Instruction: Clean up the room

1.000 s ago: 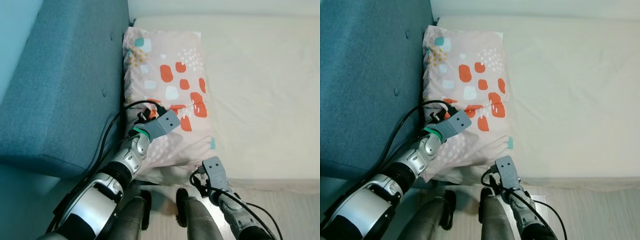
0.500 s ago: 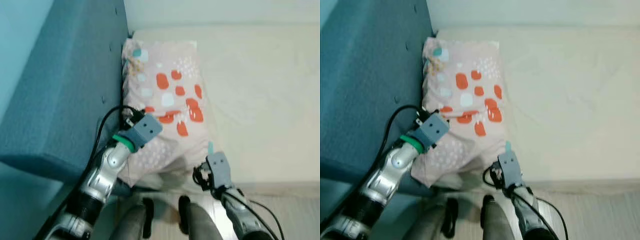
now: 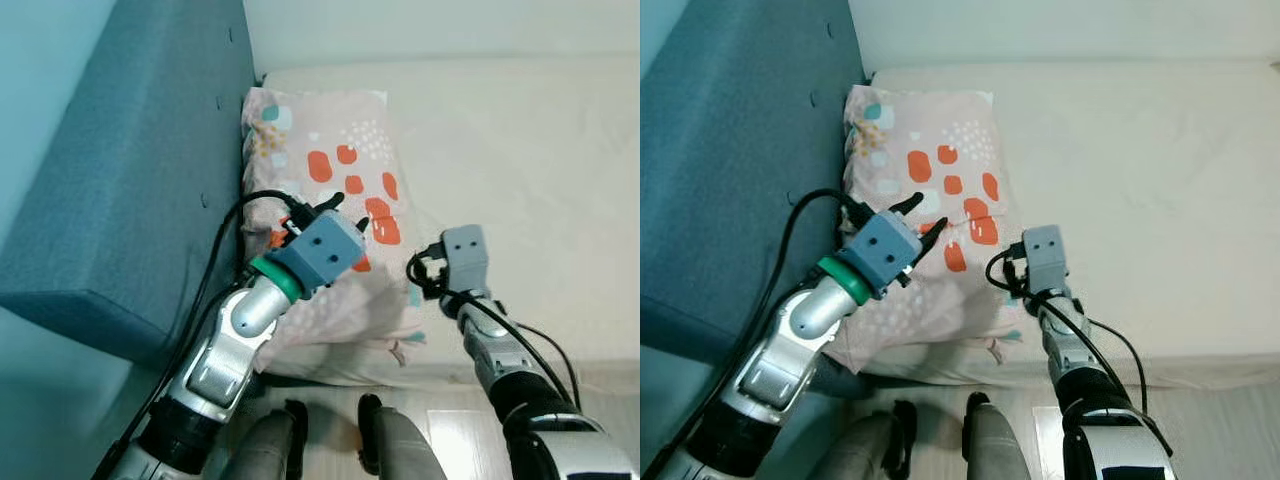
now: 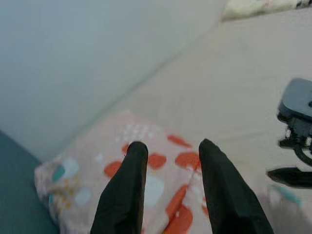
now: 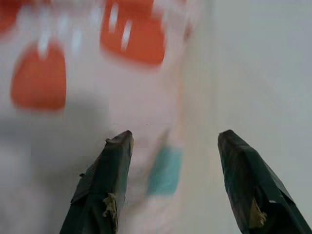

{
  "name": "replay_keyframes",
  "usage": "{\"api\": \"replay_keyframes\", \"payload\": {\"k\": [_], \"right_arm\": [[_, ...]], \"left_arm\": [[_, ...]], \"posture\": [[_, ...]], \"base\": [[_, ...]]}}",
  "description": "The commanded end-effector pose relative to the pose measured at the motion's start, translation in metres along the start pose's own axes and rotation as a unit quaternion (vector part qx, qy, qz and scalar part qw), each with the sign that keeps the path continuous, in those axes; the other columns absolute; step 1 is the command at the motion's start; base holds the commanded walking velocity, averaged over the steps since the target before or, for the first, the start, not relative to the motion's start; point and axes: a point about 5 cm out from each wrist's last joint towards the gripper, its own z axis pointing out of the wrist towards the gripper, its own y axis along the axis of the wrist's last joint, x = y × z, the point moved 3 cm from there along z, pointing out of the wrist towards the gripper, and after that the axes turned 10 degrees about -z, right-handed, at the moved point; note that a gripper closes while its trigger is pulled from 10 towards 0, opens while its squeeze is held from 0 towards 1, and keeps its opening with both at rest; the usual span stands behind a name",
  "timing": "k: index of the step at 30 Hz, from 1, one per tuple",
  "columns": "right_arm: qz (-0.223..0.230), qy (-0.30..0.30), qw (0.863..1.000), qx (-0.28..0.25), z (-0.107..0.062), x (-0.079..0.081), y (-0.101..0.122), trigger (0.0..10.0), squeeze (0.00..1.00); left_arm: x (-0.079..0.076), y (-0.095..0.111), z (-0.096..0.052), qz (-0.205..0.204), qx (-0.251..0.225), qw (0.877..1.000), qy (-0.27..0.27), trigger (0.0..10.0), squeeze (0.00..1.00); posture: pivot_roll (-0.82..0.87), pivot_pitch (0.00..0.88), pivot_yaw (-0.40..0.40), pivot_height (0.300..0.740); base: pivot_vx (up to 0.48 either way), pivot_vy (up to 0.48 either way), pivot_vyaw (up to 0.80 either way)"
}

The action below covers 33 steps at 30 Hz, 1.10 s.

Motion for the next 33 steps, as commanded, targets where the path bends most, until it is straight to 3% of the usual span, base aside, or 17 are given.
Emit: {"api": "replay_keyframes", "payload": {"k": [1,6,12,15,19,20,24,26,30,32,33], "right_arm": [[0.013,0.009,1.0,0.019,-0.001,0.005,-0.007,10.0,0.0],[0.01,0.02,0.999,0.04,0.001,0.004,-0.01,10.0,0.0],[-0.016,0.0,1.0,-0.012,0.009,-0.015,0.021,10.0,0.0],[-0.013,0.024,0.999,-0.027,0.013,-0.01,0.033,10.0,0.0],[-0.029,0.045,0.999,-0.011,0.014,-0.002,0.031,10.0,0.0],[-0.028,0.08,0.996,0.032,0.012,0.012,0.014,10.0,0.0],[-0.032,0.124,0.988,0.083,0.005,0.03,-0.01,10.0,0.0],[-0.029,0.151,0.979,0.132,-0.005,0.045,-0.036,10.0,0.0],[-0.022,0.157,0.976,0.148,-0.009,0.048,-0.045,10.0,0.0],[-0.04,0.144,0.97,0.192,-0.024,0.05,-0.075,10.0,0.0],[-0.04,0.144,0.97,0.192,-0.024,0.05,-0.075,10.0,0.0]], "left_arm": [[0.001,-0.002,-0.004,-0.009,0.009,1.0,0.001,10.0,0.0],[0.003,0.002,-0.011,-0.012,0.012,1.0,0.004,10.0,0.0],[0.003,0.008,-0.023,-0.009,0.015,1.0,-0.001,10.0,0.0],[0.002,0.014,-0.026,-0.006,0.014,1.0,-0.011,10.0,0.0],[0.0,0.019,-0.027,-0.005,0.014,1.0,-0.016,10.0,0.0],[0.0,0.023,-0.028,-0.008,0.013,1.0,-0.016,10.0,0.0],[0.0,0.026,-0.028,-0.009,0.012,1.0,-0.017,10.0,0.0],[0.001,0.028,-0.028,-0.009,0.013,1.0,-0.016,10.0,0.0],[0.001,0.028,-0.027,-0.008,0.013,1.0,-0.016,10.0,0.0],[0.001,0.027,-0.025,-0.01,0.014,1.0,-0.015,10.0,0.0],[0.001,0.027,-0.025,-0.01,0.014,1.0,-0.015,10.0,0.0]], "posture": [[0.07,0.23,0.127,0.74],[0.12,0.269,0.14,0.74],[0.15,0.297,0.148,0.74],[0.18,0.312,0.146,0.74],[0.19,0.315,0.146,0.74],[0.19,0.316,0.147,0.74],[0.19,0.316,0.147,0.74],[0.19,0.315,0.148,0.74],[0.19,0.315,0.148,0.74],[0.17,0.306,0.139,0.74],[0.17,0.306,0.139,0.74]], "base": [[0.0,0.0,0.0],[0.0,0.0,0.0],[0.0,0.0,0.0],[0.0,0.0,0.0],[0.0,0.0,0.0],[0.0,0.0,0.0],[0.0,0.0,0.0],[0.0,0.0,0.0],[0.0,0.0,0.0],[0.0,0.0,0.0],[0.0,0.0,0.0]]}}
